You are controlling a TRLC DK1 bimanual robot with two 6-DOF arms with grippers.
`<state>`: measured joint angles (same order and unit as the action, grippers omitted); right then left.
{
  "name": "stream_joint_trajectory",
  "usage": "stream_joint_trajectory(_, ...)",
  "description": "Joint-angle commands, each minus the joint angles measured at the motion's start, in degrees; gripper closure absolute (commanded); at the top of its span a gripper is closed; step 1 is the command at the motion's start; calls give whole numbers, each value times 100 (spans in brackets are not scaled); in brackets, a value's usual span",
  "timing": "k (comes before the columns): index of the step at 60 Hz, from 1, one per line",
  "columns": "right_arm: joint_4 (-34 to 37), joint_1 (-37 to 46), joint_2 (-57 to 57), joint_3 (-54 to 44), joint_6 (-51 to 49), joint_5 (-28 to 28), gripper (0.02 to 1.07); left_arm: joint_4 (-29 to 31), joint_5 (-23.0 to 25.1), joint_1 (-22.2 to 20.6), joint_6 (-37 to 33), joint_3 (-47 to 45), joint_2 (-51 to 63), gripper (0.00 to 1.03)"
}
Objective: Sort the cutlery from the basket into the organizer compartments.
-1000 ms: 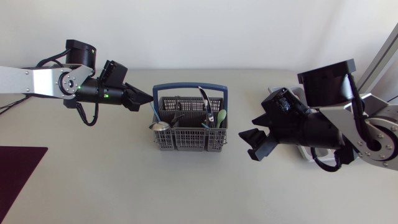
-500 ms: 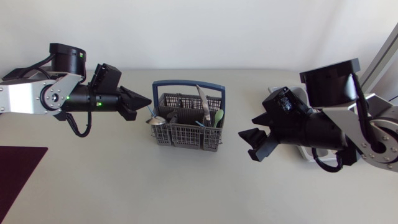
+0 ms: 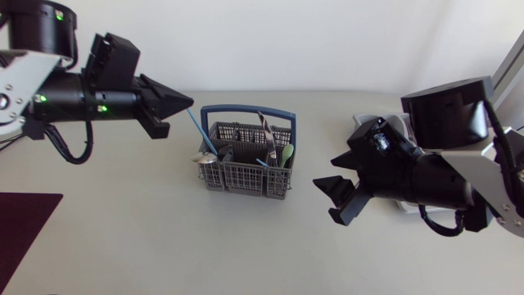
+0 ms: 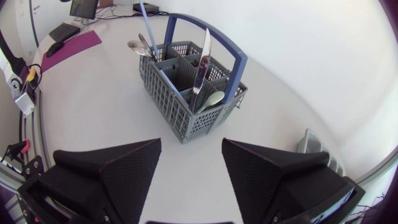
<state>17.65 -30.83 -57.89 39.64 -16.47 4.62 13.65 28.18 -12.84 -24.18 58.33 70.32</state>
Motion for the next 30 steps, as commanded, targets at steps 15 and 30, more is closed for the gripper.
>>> stream_joint_trajectory(15,485,-257,630,580,65,-67,36,955,-15,80,406,1383,-1100,100)
stream_joint_trajectory(30,643,-679,911,941,65,-49,36,1491,275,-184,880,1726,-1091,100)
